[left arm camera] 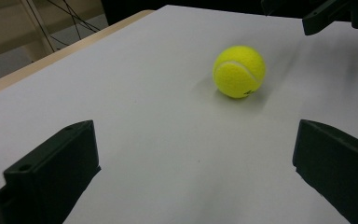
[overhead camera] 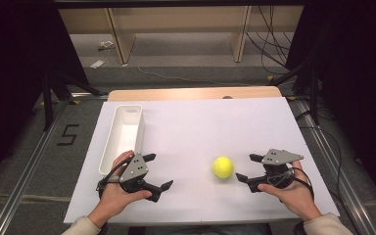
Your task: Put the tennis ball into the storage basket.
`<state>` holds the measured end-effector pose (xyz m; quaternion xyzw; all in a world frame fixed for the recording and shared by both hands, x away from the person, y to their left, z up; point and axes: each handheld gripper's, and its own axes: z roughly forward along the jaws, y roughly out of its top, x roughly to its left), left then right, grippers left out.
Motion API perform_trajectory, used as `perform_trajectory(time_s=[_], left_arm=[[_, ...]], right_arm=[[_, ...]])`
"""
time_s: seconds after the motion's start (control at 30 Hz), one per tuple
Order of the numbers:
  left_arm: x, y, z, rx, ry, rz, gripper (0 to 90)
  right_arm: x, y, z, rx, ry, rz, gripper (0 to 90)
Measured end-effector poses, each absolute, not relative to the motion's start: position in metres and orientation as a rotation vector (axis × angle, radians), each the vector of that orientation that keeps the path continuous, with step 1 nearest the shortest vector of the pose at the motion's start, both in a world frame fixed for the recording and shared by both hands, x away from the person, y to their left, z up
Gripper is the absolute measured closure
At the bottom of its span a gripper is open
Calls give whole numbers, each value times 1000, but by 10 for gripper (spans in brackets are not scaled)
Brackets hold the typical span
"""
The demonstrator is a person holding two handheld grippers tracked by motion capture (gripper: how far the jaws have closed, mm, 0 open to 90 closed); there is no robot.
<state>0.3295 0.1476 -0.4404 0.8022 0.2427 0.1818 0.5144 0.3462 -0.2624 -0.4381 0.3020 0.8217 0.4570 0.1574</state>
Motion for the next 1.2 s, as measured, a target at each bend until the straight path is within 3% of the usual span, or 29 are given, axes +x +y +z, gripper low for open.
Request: perform_trajectory(time_s=[0.37,1.2], left_arm=[[329,147,-440,1928,581,437,0],[329,146,-439,1920,574,431,0]], right_arm=[[348,-259,-440,871,2364,1303,158],[383,-205,-470,831,2549,1121,154]])
